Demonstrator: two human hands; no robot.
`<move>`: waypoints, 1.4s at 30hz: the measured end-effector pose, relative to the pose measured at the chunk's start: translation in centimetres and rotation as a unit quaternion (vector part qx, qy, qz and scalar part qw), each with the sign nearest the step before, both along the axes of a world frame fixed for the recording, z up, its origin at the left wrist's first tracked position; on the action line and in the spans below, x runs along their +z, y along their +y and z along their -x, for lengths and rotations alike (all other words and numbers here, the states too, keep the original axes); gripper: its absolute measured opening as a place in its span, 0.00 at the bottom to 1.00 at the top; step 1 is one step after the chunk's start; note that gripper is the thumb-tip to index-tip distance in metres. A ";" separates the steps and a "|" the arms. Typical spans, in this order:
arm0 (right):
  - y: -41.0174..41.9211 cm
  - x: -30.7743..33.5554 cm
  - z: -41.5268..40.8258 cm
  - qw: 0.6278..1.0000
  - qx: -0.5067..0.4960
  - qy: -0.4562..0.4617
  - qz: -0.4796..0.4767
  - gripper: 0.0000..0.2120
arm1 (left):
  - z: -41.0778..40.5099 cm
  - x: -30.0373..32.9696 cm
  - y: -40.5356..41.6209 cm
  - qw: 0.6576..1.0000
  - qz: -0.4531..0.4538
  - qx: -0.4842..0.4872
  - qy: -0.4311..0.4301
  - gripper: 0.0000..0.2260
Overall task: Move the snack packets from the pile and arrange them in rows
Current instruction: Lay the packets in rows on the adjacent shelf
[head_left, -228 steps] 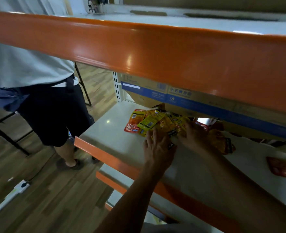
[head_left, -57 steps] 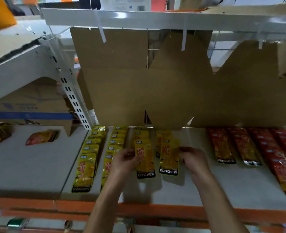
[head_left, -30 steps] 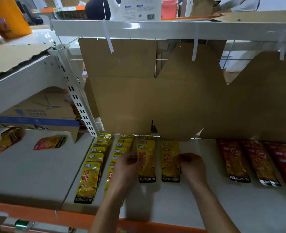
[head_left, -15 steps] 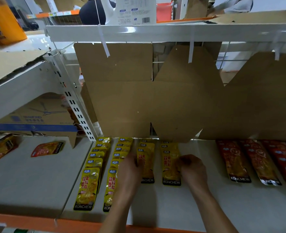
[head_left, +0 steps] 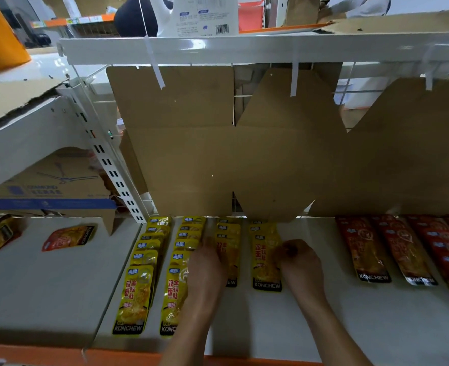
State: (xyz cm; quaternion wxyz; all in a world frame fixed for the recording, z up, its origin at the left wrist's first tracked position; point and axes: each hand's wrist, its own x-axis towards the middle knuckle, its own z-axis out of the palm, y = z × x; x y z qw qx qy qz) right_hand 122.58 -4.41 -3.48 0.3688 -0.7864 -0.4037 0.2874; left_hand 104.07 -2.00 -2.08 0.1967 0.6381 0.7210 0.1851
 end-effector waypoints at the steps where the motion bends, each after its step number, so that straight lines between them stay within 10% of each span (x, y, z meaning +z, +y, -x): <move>1: -0.1 -0.1 0.3 1.000 0.000 -0.022 -0.014 0.14 | -0.1 -0.1 0.0 1.000 0.002 0.000 -0.001 0.13; 10: -0.3 -1.5 3.3 0.956 0.074 -0.284 -0.027 0.39 | -1.5 -1.1 -0.5 0.996 0.002 -0.038 0.082 0.25; 42: -0.4 -2.4 4.4 0.965 0.066 -0.254 -0.010 0.41 | -2.0 0.0 -1.7 0.995 0.031 -0.029 0.087 0.38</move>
